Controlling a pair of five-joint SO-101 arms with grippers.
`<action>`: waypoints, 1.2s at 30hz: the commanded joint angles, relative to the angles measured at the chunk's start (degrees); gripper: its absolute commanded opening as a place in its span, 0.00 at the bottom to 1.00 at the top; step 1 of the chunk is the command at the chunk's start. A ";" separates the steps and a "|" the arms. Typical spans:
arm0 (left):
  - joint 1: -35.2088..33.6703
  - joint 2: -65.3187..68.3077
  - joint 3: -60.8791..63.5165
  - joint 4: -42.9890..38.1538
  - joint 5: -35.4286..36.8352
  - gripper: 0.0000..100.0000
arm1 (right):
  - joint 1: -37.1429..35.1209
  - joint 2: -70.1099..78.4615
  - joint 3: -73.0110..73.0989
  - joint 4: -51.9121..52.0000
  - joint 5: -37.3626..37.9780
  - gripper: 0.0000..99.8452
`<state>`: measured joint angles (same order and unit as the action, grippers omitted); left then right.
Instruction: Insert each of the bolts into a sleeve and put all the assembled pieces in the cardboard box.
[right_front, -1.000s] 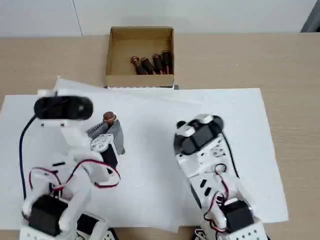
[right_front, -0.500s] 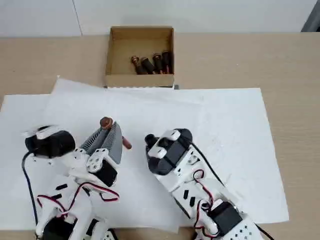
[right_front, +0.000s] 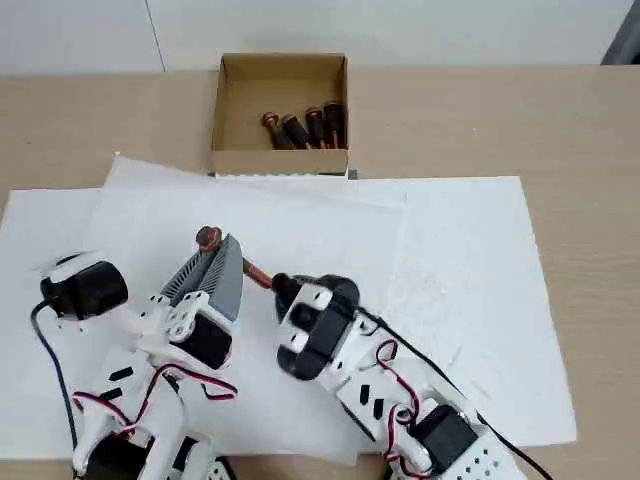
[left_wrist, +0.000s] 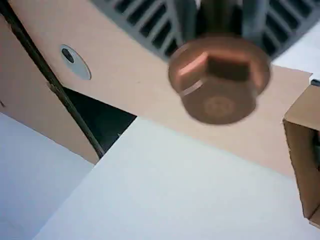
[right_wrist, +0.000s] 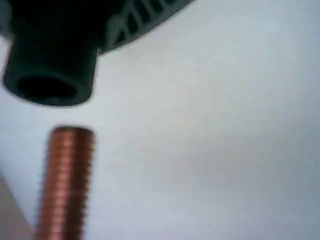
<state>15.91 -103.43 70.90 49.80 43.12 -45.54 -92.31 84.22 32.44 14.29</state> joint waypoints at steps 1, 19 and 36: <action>0.35 -0.62 -0.40 -1.85 0.44 0.01 | -2.51 -0.48 -0.53 -1.80 1.58 0.00; 2.64 -0.62 0.84 3.08 0.18 0.01 | -2.51 -0.48 -1.67 -4.18 1.93 0.00; 13.01 -0.53 4.70 12.40 -12.75 0.01 | -2.51 -0.48 -1.76 -4.62 2.02 0.00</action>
<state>27.87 -103.87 75.12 60.88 31.87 -47.38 -92.13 84.48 29.98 15.78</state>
